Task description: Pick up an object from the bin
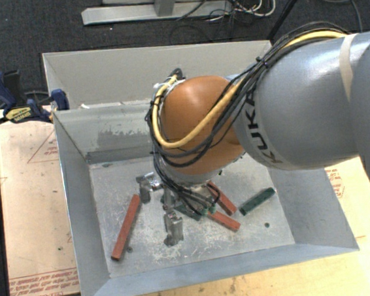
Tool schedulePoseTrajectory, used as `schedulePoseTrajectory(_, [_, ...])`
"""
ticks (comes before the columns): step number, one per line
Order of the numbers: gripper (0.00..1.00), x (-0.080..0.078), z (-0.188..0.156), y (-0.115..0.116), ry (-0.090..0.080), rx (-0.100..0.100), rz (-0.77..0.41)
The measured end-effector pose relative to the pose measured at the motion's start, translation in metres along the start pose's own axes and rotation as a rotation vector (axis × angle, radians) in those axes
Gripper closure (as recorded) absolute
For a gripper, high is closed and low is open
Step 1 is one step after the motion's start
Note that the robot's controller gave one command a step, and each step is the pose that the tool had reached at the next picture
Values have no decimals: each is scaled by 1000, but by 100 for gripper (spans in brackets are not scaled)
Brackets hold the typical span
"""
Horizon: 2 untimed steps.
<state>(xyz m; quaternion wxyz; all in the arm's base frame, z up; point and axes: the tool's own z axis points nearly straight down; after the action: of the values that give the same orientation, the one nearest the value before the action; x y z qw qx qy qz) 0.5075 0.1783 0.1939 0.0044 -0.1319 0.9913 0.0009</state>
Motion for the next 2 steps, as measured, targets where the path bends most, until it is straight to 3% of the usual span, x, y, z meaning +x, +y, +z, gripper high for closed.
schedulePoseTrajectory(1, [0,-17,34,40,5,-2,-347])
schedulePoseTrajectory(2, [0,-44,63,44,4,-2,-447])
